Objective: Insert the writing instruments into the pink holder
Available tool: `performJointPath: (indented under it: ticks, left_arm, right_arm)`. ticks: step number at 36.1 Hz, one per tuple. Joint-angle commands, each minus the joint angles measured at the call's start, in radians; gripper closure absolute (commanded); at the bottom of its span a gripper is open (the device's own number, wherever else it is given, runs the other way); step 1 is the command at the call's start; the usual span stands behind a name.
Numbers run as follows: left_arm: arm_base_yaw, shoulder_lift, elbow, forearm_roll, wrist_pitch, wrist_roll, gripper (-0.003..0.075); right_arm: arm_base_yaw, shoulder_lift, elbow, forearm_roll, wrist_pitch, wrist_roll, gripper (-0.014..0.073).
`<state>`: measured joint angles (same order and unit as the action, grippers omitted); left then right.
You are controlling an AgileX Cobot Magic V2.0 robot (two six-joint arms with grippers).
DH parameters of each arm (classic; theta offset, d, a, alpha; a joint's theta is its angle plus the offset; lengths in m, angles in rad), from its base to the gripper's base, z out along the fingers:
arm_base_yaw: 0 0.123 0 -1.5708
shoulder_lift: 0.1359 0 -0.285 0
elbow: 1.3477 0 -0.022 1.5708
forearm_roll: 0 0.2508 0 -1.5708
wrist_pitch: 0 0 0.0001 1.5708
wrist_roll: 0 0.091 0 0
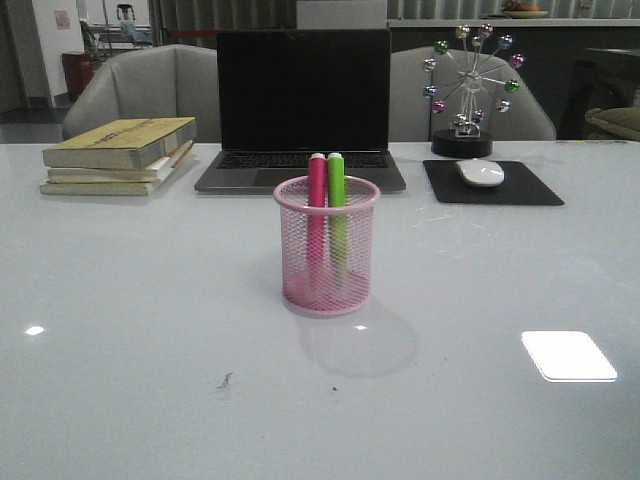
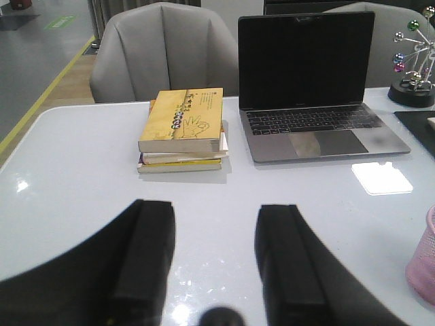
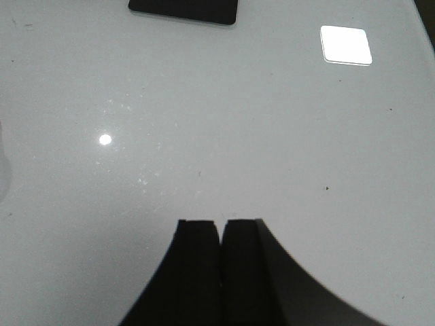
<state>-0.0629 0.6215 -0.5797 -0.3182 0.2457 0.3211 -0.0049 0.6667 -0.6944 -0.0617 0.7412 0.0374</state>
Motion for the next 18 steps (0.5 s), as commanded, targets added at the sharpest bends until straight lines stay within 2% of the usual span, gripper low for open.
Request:
performJointPath:
  ticks: [1,7,18]
  left_arm:
    - [0.003,0.004,-0.029,-0.007,-0.086,0.001,0.0357]
    - [0.003,0.004,-0.029,-0.007,-0.084,0.001,0.0357]
    - [0.003,0.004,-0.029,-0.007,-0.084,0.001,0.0357]
  right_arm:
    - [0.0,-0.003,-0.025,-0.008,-0.061,-0.003,0.0545]
    - [0.001,-0.043,-0.01,0.009,-0.092,-0.003,0.0545]
    - [0.001,-0.338,0.185,0.043,-0.428,-0.003,0.0545]
